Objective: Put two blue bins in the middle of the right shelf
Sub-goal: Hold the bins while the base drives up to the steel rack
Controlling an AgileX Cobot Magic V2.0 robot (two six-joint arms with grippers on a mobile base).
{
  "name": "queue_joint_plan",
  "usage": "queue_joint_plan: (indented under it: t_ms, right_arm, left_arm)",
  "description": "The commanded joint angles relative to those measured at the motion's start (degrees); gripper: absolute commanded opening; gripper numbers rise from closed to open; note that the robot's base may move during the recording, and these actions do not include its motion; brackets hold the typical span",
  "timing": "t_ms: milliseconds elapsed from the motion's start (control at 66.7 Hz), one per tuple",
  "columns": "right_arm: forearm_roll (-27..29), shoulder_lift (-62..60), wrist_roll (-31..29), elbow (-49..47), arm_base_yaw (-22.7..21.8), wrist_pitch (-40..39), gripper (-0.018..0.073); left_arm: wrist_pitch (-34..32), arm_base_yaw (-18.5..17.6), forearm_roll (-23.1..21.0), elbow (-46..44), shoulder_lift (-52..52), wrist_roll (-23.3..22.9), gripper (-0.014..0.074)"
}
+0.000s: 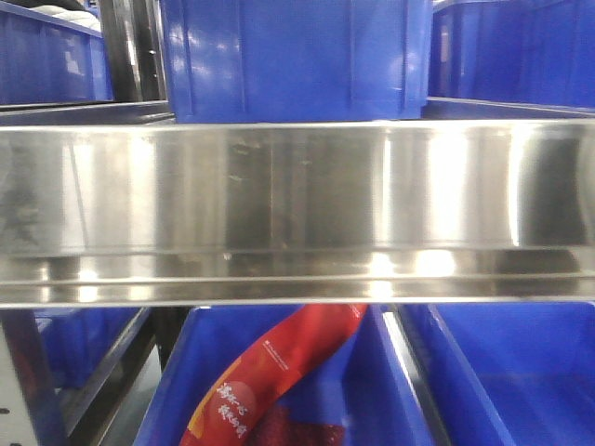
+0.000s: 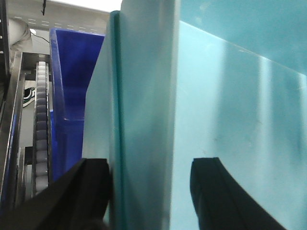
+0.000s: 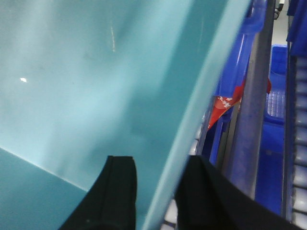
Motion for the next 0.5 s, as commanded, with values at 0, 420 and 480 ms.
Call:
queue_joint_plan:
  t_ms: [0,420,480]
  right_arm:
    - [3.5,-1.2,-3.2,-0.9,0.4,-4.2,-0.0153]
    - [3.5,-1.2,-3.2,-0.9,0.4,-4.2,-0.0153]
    - [3.5,-1.2,-3.2,-0.9,0.4,-4.2,-0.0153]
  left_arm:
    - [-4.1,-0.3,-1.4,-0.8,-0.7,1.4,-0.0111]
    - [-4.1,-0.3,-1.4,-0.8,-0.7,1.4,-0.0111]
    - [-4.1,-0.3,-1.4,-0.8,-0.7,1.4,-0.0111]
